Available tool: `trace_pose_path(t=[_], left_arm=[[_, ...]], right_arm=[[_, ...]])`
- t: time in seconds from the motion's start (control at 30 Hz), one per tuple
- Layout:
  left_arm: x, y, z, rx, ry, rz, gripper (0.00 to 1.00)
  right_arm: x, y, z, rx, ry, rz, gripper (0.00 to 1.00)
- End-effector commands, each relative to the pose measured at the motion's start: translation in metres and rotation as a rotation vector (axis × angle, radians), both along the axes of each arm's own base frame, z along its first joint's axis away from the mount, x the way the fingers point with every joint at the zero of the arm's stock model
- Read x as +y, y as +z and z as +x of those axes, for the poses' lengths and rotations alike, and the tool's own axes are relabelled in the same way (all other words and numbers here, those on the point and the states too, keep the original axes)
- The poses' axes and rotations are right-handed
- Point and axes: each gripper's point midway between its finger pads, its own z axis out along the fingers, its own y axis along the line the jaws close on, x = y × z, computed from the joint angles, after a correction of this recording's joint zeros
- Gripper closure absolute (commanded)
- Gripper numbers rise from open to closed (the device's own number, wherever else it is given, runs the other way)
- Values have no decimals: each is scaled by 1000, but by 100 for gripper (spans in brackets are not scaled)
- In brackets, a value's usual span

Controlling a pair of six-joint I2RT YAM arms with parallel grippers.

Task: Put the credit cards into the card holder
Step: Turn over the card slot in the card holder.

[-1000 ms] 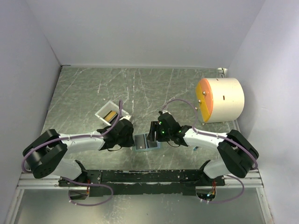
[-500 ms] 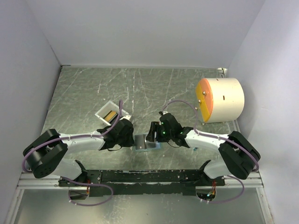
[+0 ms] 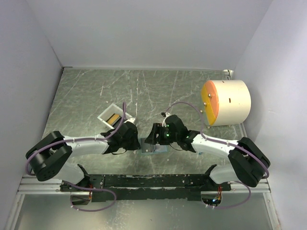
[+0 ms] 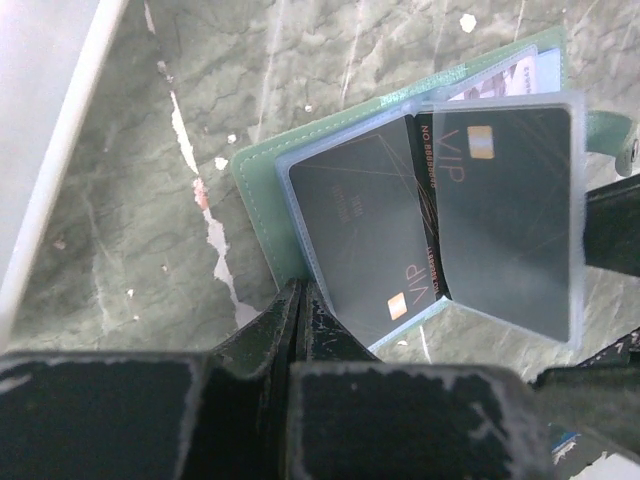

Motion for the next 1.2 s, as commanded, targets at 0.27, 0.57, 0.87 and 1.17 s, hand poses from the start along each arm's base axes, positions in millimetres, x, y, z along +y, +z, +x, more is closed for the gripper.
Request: trace_pose_path(t=[0.27,0.57,0.87,1.17], left_arm=[[-3,3,-6,23,3,-40,93],[3,10,-6,12,34,-49,89],[10,58,14,-126,61,-38,72],[19,81,33,-189,57,36,60]], right_arm=[[21,16,-2,4,56,97,39],[6,4,2,-10,24,-1,42],[-24,-6,15,-84,-35,-180,51],[-35,-28,20,-64,-44,-292,51]])
